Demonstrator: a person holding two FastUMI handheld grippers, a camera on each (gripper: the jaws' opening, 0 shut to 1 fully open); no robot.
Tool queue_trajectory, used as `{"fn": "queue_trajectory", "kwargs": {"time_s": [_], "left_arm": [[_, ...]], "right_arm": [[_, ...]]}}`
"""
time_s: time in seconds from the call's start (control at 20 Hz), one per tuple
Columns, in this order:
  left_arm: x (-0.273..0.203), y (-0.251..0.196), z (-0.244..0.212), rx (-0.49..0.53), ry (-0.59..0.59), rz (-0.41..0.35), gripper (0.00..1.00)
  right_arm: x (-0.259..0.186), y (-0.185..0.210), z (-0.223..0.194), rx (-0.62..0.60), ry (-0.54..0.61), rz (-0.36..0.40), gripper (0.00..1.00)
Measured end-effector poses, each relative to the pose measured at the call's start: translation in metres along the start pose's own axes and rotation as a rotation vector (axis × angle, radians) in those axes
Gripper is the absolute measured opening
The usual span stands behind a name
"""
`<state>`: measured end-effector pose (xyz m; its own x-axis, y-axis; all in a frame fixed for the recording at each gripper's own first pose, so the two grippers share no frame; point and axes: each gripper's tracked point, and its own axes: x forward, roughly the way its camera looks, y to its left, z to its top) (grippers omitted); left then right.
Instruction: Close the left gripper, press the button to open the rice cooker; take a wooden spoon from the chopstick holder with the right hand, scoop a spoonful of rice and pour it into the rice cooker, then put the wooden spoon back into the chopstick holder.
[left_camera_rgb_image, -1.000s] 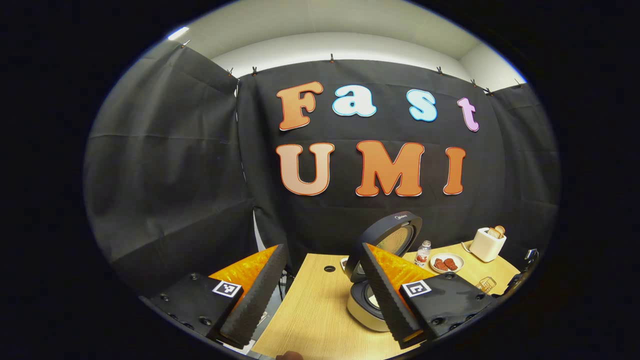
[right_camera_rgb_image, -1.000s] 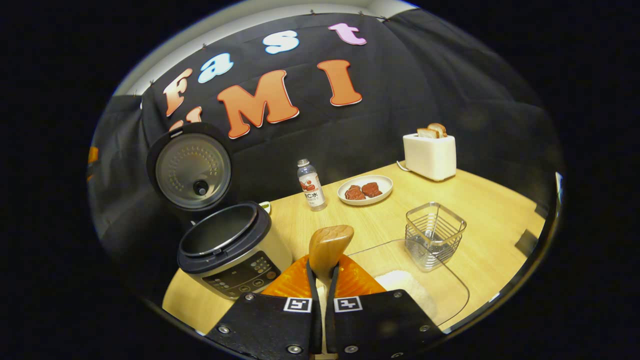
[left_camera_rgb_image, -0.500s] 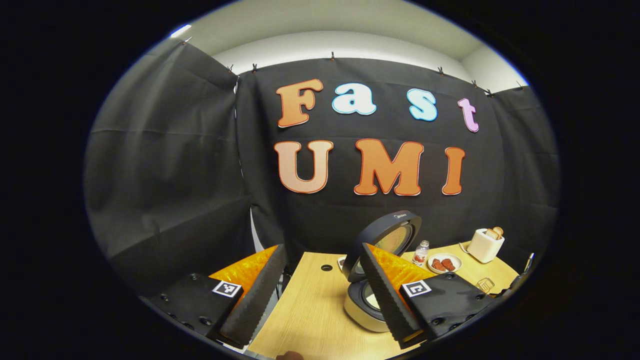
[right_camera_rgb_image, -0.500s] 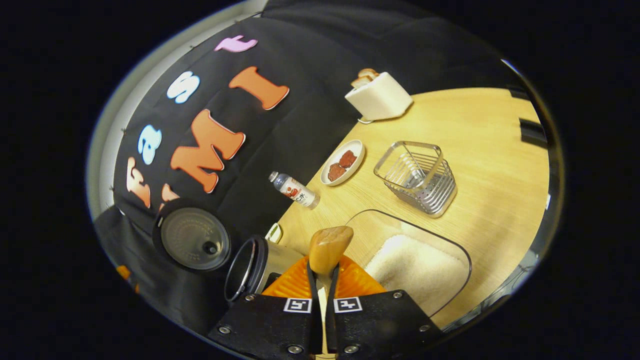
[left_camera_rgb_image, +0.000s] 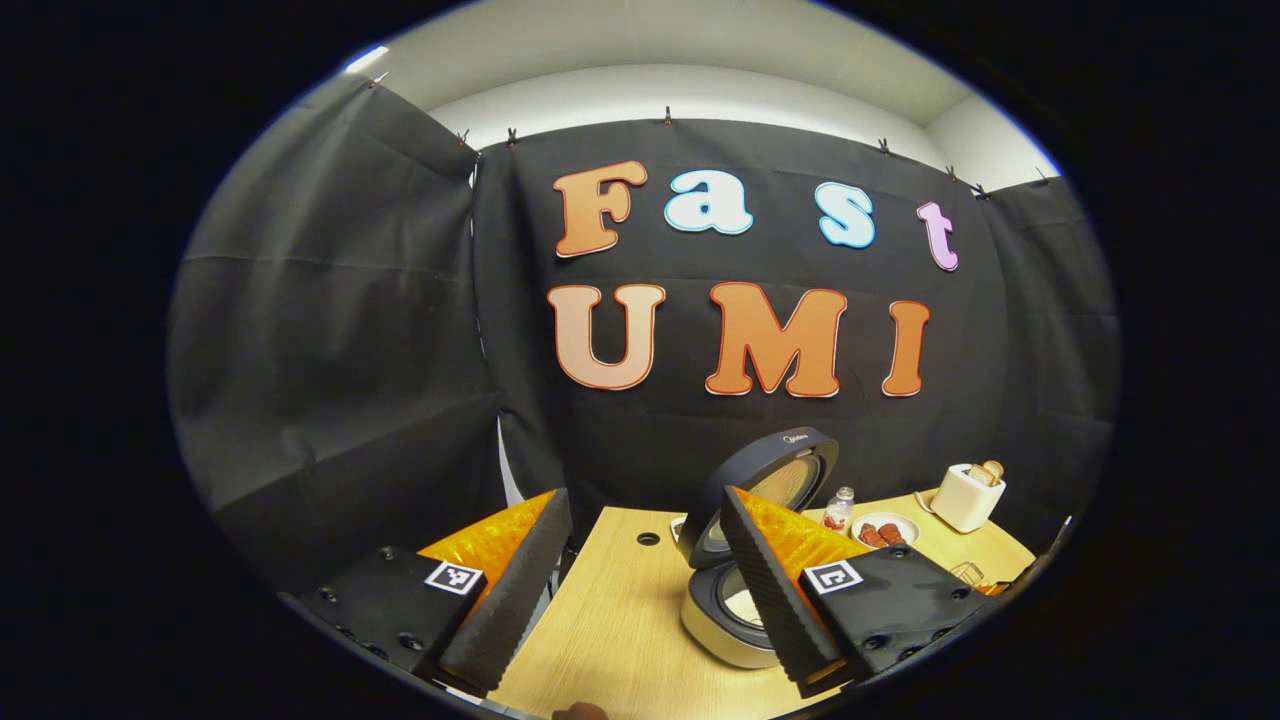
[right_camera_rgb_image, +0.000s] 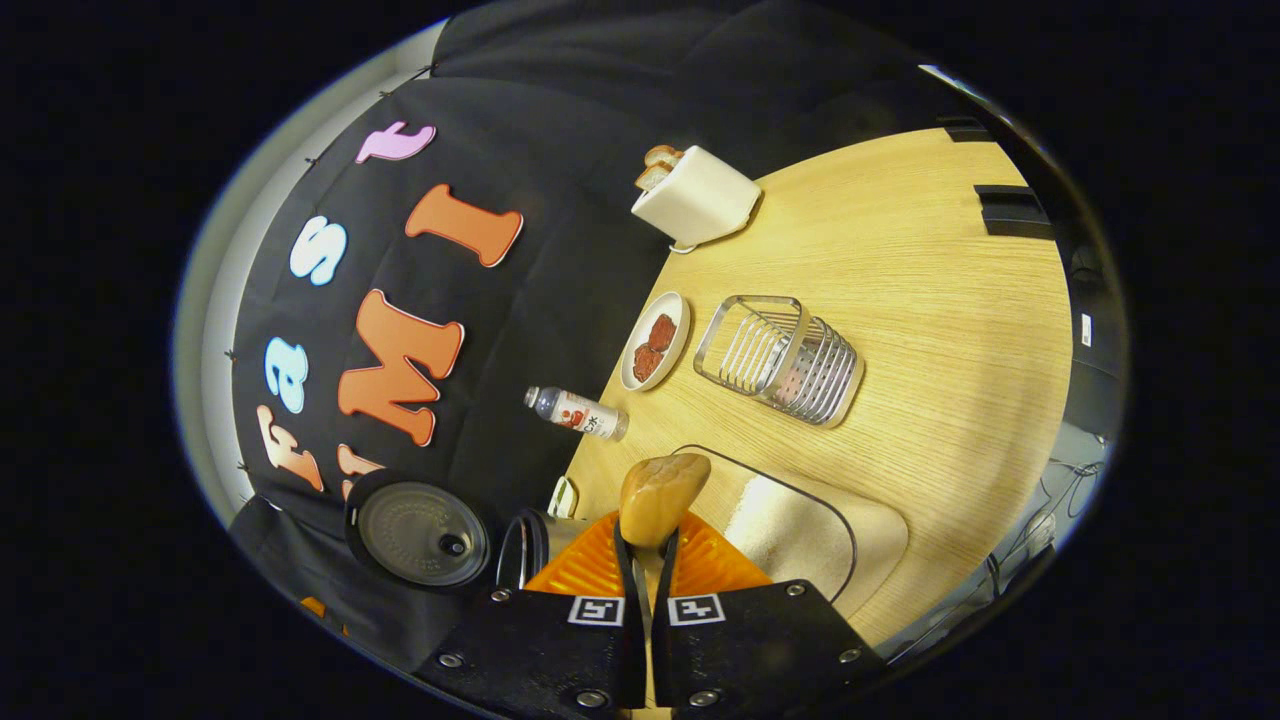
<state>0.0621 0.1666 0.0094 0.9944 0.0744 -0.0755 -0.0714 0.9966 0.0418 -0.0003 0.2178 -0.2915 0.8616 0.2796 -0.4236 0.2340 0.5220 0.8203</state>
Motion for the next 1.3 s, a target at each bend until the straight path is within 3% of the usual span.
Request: {"fn": "queue_trajectory", "kwargs": {"time_s": [0.35, 0.65, 0.9, 1.3], "left_arm": [[-0.001, 0.000, 0.005, -0.002, -0.011, 0.009, 1.00], [-0.004, 0.000, 0.005, -0.017, -0.007, 0.004, 0.99], [-0.008, 0.009, 0.006, -0.018, -0.008, 0.022, 0.99], [-0.017, 0.025, 0.002, -0.025, 0.001, 0.053, 0.99]], "right_arm": [[-0.017, 0.005, 0.020, 0.118, 0.003, 0.026, 0.02], [-0.033, 0.045, 0.047, 0.107, -0.011, 0.071, 0.02], [-0.034, 0.103, 0.073, 0.064, -0.017, 0.146, 0.02], [-0.008, 0.215, 0.072, -0.005, 0.029, 0.289, 0.01]]}}
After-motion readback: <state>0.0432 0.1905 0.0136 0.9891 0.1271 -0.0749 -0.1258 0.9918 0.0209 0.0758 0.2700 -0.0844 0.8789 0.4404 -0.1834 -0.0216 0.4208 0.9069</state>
